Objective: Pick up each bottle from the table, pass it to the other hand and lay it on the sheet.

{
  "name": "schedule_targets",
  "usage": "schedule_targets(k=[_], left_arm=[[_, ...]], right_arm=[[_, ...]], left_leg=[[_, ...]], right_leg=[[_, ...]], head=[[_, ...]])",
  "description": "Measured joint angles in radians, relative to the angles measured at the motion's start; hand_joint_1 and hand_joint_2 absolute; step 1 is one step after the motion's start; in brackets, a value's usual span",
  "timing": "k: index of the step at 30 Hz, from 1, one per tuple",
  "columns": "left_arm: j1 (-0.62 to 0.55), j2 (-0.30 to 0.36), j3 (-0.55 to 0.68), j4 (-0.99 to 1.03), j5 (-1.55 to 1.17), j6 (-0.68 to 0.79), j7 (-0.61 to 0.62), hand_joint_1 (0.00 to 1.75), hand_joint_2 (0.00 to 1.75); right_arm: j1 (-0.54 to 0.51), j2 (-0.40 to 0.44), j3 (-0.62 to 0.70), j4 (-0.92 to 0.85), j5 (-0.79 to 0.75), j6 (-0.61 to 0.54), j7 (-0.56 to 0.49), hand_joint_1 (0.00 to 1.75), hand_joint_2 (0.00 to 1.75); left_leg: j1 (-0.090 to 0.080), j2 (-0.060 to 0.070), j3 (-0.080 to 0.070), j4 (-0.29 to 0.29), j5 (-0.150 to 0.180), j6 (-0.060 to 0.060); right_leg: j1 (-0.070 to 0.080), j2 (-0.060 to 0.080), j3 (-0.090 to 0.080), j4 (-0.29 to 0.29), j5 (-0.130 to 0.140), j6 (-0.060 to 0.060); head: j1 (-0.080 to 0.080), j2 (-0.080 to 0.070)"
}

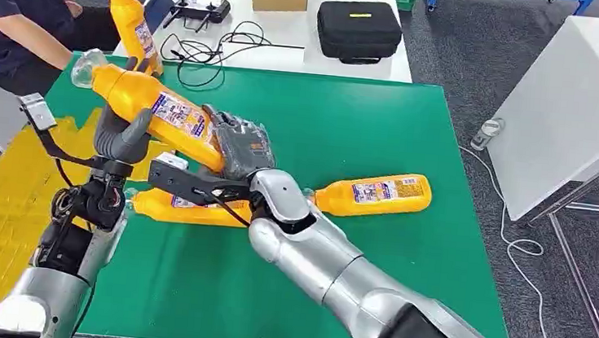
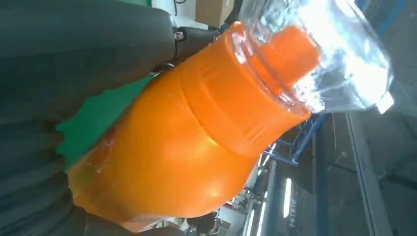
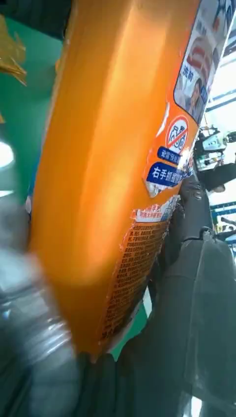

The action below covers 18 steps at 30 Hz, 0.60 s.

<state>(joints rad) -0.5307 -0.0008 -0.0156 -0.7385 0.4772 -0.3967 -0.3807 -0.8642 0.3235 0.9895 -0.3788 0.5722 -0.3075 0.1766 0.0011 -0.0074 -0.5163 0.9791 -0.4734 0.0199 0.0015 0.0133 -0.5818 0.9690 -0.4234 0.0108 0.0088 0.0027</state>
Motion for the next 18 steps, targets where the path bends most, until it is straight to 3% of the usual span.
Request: schedule_targets(k=[18], left_arm=[[-0.030, -0.003, -0.013, -0.001, 0.000, -0.010, -0.001, 0.00, 1.75]], right_arm=[[-0.006, 0.019, -0.031, 0.018, 0.052, 0.020, -0.005, 1.75, 1.75]], left_leg=[[0.000, 0.000, 0.000, 0.000, 0.000, 0.000]], right_leg=[[0.001, 0.000, 0.000, 0.000, 0.000, 0.000]], head=[[0.000, 0.000]])
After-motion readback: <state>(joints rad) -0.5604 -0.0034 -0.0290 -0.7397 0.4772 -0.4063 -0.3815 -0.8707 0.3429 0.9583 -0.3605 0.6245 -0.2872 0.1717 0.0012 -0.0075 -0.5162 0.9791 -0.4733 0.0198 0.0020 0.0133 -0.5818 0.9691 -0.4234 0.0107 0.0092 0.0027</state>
